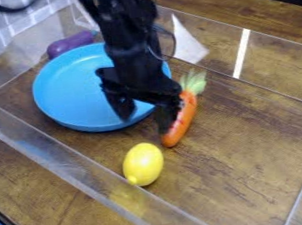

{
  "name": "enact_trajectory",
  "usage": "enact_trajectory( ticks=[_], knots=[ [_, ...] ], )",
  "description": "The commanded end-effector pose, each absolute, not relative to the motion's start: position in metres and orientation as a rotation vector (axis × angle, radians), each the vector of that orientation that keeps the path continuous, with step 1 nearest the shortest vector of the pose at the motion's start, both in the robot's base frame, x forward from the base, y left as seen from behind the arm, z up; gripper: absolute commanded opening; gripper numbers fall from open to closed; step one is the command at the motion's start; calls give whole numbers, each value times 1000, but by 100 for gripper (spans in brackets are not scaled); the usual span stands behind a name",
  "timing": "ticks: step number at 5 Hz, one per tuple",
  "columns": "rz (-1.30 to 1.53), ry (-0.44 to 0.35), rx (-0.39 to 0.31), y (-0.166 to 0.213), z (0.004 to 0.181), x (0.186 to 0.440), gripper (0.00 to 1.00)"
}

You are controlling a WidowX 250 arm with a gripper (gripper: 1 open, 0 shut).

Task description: Move the carrot to the right side

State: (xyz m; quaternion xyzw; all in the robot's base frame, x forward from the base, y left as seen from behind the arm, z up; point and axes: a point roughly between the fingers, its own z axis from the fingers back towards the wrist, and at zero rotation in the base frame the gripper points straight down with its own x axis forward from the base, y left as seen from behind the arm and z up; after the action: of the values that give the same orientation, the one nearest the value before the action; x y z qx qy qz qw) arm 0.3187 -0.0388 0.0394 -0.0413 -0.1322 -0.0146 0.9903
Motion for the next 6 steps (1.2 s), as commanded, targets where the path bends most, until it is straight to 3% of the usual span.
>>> enact_trajectory(
  ticks=[1, 2, 4, 6],
  knots=[
    [-15, -312, -83, -46, 27, 332, 100],
    [9, -313, -71, -44, 22, 341, 0],
    [0, -298, -85, -63, 23, 350, 0],
    [-66, -277, -104, -70, 12, 353, 0]
  ],
)
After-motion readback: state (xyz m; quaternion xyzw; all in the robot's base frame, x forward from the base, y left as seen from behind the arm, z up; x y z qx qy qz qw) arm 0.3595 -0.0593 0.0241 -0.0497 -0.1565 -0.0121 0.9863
